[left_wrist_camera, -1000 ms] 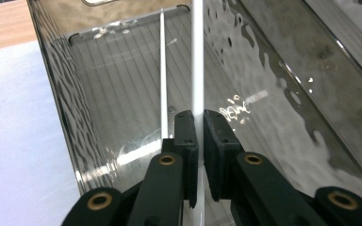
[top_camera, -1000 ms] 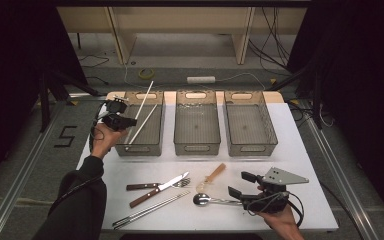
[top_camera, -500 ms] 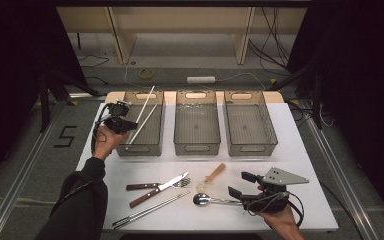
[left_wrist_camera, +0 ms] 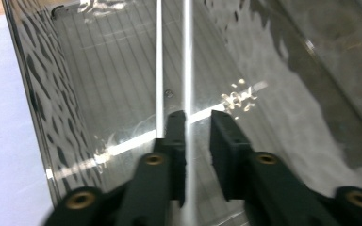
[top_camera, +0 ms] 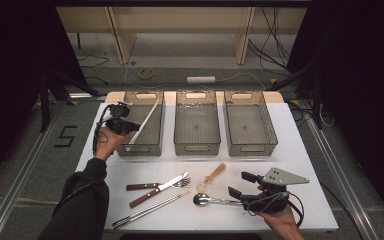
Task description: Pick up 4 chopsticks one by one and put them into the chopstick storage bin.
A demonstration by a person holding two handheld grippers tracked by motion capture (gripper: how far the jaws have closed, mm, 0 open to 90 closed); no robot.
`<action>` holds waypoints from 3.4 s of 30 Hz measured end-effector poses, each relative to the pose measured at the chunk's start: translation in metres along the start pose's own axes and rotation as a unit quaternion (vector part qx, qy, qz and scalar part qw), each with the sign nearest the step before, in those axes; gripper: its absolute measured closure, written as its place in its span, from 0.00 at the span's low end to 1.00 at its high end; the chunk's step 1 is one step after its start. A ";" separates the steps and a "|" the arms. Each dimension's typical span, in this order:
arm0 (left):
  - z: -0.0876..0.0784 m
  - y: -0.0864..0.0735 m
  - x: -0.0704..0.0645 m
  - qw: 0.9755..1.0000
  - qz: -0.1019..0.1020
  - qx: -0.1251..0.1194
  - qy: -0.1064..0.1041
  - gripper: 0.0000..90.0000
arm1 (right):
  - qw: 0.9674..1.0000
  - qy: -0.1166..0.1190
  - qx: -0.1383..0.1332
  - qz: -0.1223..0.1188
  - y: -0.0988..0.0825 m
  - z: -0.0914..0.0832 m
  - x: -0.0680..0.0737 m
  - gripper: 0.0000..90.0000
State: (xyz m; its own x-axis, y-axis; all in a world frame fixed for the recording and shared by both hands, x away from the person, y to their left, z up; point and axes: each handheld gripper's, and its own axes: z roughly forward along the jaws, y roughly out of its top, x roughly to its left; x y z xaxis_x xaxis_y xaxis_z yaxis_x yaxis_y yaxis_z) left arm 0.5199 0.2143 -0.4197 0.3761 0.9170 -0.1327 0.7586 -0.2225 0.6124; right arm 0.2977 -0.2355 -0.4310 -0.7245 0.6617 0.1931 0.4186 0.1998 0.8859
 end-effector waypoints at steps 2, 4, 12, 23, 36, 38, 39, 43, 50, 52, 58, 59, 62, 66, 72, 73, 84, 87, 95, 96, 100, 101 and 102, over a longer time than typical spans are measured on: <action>-0.004 0.000 -0.002 1.000 -0.003 0.004 -0.014 0.73 | 1.000 0.000 0.000 0.001 0.000 0.000 0.000 0.31; -0.008 0.000 -0.006 1.000 -0.002 0.001 -0.025 0.66 | 1.000 0.000 0.001 0.001 0.000 0.000 0.000 0.31; -0.029 -0.012 -0.031 0.998 0.023 0.004 -0.061 0.46 | 1.000 -0.001 0.001 0.000 0.000 0.000 0.000 0.31; -0.053 -0.026 -0.063 0.994 0.082 0.015 -0.074 0.32 | 1.000 0.000 0.000 -0.003 0.000 -0.001 0.001 0.31; -0.055 -0.054 -0.096 0.984 0.134 0.074 -0.088 0.26 | 1.000 0.000 0.001 -0.004 0.001 0.000 0.002 0.31; -0.056 -0.057 -0.098 0.983 0.140 0.079 -0.089 0.25 | 1.000 0.000 0.001 -0.006 0.001 0.000 0.002 0.31; -0.056 -0.059 -0.100 0.983 0.141 0.080 -0.091 0.25 | 1.000 0.000 0.001 -0.006 0.001 -0.001 0.002 0.31; -0.060 -0.067 -0.106 0.981 0.148 0.084 -0.094 0.24 | 1.000 0.000 0.001 -0.005 0.001 -0.001 0.002 0.31; -0.062 -0.083 -0.111 0.977 0.162 0.101 -0.098 0.22 | 1.000 0.000 0.003 -0.007 0.001 0.000 0.003 0.31; -0.063 -0.086 -0.112 0.976 0.162 0.102 -0.100 0.22 | 1.000 0.000 0.002 -0.007 0.001 0.000 0.004 0.31; -0.066 -0.094 -0.117 0.974 0.172 0.105 -0.103 0.22 | 1.000 0.000 0.003 -0.008 0.001 0.000 0.004 0.31; -0.066 -0.096 -0.118 0.973 0.174 0.108 -0.104 0.22 | 1.000 0.000 0.003 -0.008 0.001 0.000 0.004 0.31; -0.065 -0.100 -0.119 0.971 0.183 0.117 -0.100 0.24 | 1.000 0.000 0.003 -0.008 0.001 0.000 0.004 0.31; -0.065 -0.106 -0.120 0.968 0.189 0.128 -0.101 0.27 | 1.000 0.000 0.004 -0.008 0.001 0.000 0.004 0.31; -0.063 -0.113 -0.122 0.964 0.199 0.145 -0.101 0.32 | 1.000 0.002 0.006 -0.010 0.001 0.001 0.004 0.31; -0.063 -0.114 -0.122 0.964 0.199 0.146 -0.102 0.33 | 1.000 0.002 0.006 -0.009 0.001 0.001 0.004 0.31; -0.061 -0.127 -0.125 0.953 0.222 0.176 -0.105 0.48 | 1.000 0.002 0.006 -0.010 0.002 0.001 0.004 0.31; -0.060 -0.131 -0.126 0.950 0.230 0.184 -0.107 0.52 | 1.000 0.002 0.006 -0.010 0.002 0.001 0.005 0.31; -0.057 -0.142 -0.125 0.944 0.236 0.197 -0.116 0.62 | 1.000 0.002 0.007 -0.012 0.002 0.001 0.005 0.31; -0.057 -0.143 -0.125 0.944 0.236 0.200 -0.115 0.63 | 1.000 0.002 0.007 -0.012 0.002 0.001 0.005 0.31; -0.056 -0.147 -0.125 0.942 0.239 0.205 -0.114 0.68 | 1.000 0.002 0.007 -0.012 0.002 0.001 0.005 0.31; -0.055 -0.147 -0.125 0.941 0.241 0.207 -0.114 0.69 | 1.000 0.002 0.007 -0.011 0.002 0.001 0.005 0.31; -0.055 -0.148 -0.124 0.941 0.240 0.208 -0.116 0.70 | 1.000 0.002 0.007 -0.012 0.002 0.001 0.005 0.31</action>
State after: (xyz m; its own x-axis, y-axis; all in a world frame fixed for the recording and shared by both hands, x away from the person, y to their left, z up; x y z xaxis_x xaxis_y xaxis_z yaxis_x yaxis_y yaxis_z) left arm 0.3315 0.1514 -0.4507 0.7975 0.5924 -0.1143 0.5968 -0.7470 0.2930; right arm 0.2954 -0.2308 -0.4291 -0.7365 0.6536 0.1745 0.4093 0.2251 0.8842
